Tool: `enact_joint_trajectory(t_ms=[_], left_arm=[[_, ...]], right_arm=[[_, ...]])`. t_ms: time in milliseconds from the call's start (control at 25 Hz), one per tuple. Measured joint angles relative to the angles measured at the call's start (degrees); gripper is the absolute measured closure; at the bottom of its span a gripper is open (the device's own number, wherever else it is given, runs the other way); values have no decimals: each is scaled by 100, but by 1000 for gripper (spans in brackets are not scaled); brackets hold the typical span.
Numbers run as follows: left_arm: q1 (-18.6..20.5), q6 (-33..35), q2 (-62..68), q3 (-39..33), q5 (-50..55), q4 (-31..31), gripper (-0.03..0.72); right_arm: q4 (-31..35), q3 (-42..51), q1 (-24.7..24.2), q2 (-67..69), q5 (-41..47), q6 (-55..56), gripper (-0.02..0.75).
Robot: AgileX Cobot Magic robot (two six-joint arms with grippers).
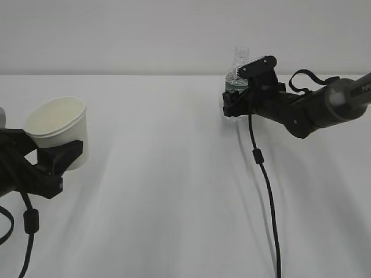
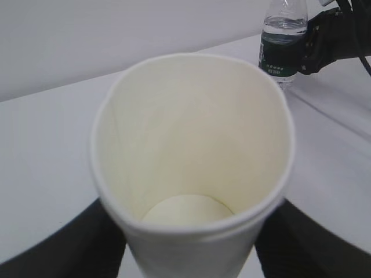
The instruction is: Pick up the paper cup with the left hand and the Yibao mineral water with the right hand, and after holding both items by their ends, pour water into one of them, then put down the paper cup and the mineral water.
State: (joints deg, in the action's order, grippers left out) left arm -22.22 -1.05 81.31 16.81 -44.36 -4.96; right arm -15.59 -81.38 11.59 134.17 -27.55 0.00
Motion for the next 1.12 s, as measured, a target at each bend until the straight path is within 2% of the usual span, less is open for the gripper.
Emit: enact_joint_trajectory(t_ms=[240,840,1120], left_arm=[[0,-2,0,0,0,-22,225],[0,-2,0,0,79,-22,225],[0,-2,0,0,155,-22,225]], right_arm=[[0,-4,0,-22,96,0,271],[0,7,0,-392,1003,204,279],[0,317,0,-811,1049,311,279]])
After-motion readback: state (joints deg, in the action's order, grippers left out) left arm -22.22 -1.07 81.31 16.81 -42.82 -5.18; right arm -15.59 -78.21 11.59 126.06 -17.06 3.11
